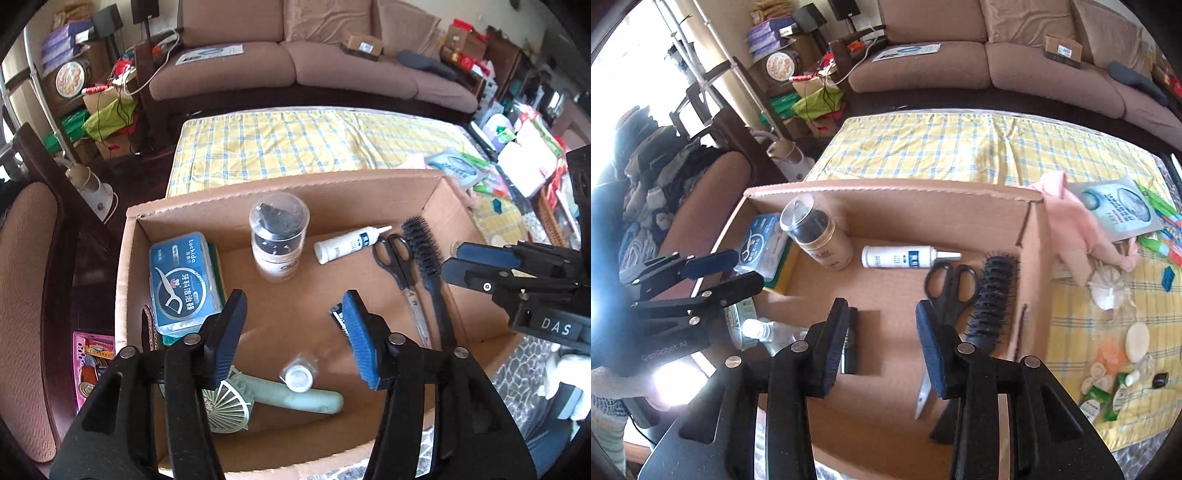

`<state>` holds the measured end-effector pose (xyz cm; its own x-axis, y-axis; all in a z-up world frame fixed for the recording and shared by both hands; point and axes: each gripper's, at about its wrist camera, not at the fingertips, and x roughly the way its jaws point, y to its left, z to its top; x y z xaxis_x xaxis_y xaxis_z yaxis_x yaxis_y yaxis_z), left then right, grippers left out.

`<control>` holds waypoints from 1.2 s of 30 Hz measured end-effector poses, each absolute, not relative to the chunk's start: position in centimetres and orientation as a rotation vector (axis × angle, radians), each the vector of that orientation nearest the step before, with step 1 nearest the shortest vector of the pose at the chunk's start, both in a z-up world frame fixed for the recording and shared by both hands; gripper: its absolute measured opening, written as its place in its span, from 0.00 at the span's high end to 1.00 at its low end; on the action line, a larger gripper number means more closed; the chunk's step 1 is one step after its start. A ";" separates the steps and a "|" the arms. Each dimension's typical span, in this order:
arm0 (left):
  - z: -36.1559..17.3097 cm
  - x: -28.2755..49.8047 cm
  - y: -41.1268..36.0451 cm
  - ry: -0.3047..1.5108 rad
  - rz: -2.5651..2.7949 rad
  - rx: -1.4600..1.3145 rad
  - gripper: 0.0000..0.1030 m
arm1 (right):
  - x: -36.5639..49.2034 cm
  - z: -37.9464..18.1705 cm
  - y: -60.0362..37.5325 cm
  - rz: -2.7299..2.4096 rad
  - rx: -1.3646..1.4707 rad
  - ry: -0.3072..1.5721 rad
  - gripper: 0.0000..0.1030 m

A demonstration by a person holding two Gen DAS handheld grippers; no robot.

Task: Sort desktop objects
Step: 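Carry both items into the cardboard box and open both tools to release them, then move the right tool back over the table toward the green Centrum packet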

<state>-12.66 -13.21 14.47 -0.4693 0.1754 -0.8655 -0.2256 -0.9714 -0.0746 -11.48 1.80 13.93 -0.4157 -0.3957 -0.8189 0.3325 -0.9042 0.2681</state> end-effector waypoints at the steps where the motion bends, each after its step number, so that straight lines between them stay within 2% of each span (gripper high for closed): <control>1: 15.0 -12.3 -12.6 0.089 2.512 -1.450 0.46 | -11.2 14.5 2.6 -2.340 1.366 -0.091 0.61; 3: 16.1 -11.5 -11.1 0.111 2.499 -1.408 0.45 | -10.4 15.8 4.4 -2.369 1.345 -0.084 0.61; 7: 17.6 -9.6 -7.1 0.116 2.448 -1.340 0.34 | -8.5 18.5 8.7 -2.458 1.303 -0.040 0.57; 9: 17.9 -8.6 -4.8 0.105 2.410 -1.305 0.23 | -7.5 19.3 11.2 -2.504 1.304 -0.019 0.55; 11: 18.0 -7.9 -2.4 0.077 2.375 -1.275 0.03 | -6.5 19.6 14.1 -2.543 1.315 -0.027 0.54; 12: 17.9 -7.5 -1.2 0.063 2.352 -1.268 0.00 | -6.0 19.7 15.5 -2.560 1.321 -0.045 0.53; 16: 16.7 -6.1 4.0 0.069 2.282 -1.284 0.00 | -4.2 19.1 20.3 -2.611 1.353 -0.108 0.41; 22: 14.9 -4.5 10.5 0.119 2.221 -1.291 0.00 | -2.8 16.1 26.5 -2.645 1.430 -0.213 0.36; 26: 13.8 -4.5 13.6 0.168 2.225 -1.296 0.02 | -2.6 14.0 29.6 -2.633 1.483 -0.288 0.36; 27: 13.3 -4.5 14.3 0.190 2.232 -1.297 0.04 | -2.7 13.5 30.0 -2.621 1.487 -0.305 0.36; 29: 12.3 -4.7 15.7 0.248 2.237 -1.304 0.17 | -3.0 12.5 30.5 -2.591 1.480 -0.356 0.37; 32: 10.1 -4.7 17.4 0.350 2.266 -1.326 0.18 | -3.9 11.0 31.0 -2.538 1.473 -0.442 0.39; 34: 8.6 -5.0 18.0 0.365 2.288 -1.349 0.18 | -4.6 9.8 30.9 -2.509 1.483 -0.456 0.45; 36: 7.2 -5.2 18.5 0.401 2.317 -1.363 0.17 | -5.6 8.5 30.4 -2.484 1.510 -0.441 0.46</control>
